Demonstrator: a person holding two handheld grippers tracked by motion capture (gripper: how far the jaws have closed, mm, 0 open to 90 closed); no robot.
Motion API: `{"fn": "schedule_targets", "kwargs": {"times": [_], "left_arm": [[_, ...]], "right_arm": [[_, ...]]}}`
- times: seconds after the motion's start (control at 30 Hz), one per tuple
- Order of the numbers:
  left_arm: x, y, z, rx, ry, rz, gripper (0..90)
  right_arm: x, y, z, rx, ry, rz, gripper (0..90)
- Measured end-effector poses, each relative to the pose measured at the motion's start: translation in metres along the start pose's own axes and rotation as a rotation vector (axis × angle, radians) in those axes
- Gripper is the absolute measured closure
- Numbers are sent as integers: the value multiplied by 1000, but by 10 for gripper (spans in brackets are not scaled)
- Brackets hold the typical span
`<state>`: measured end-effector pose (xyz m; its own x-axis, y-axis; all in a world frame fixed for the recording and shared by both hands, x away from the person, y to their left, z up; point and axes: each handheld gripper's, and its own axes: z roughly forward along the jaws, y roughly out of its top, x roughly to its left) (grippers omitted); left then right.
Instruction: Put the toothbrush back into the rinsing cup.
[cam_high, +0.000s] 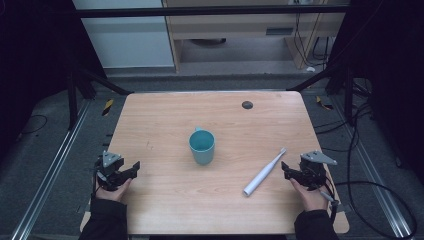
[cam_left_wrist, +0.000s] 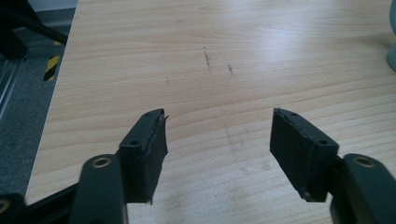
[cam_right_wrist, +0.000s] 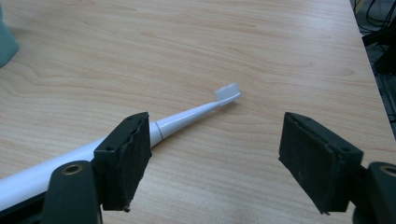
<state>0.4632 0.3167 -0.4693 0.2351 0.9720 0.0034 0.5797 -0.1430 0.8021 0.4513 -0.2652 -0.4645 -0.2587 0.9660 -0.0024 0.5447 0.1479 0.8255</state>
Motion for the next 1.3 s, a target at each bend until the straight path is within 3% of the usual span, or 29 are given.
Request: {"fn": "schedule_targets", "kwargs": {"times": [0.13,0.17,0.43,0.63,0.73,1.07,1.3], "left_arm": [[2,-1,-1,3,3,-12,451],[2,-1,-2,6,-4,-13,461],[-1,-2,-2,-29,6,20,474],[-3,-4,1,-32,3,54,506],[-4,-3,0,-24,-10,41,508],[-5,-2,1,5,-32,33,495],[-7,-1,1,26,-34,42,495]], "right_arm": [[1,0,-3,2,30,-3,293],[4,1,-6,10,57,1,328],[24,6,-11,18,114,-64,457],[41,9,-11,48,199,-91,597],[50,10,-11,58,232,-109,665],[70,10,-8,88,270,-127,881],[80,12,-4,93,295,-121,900]]}}
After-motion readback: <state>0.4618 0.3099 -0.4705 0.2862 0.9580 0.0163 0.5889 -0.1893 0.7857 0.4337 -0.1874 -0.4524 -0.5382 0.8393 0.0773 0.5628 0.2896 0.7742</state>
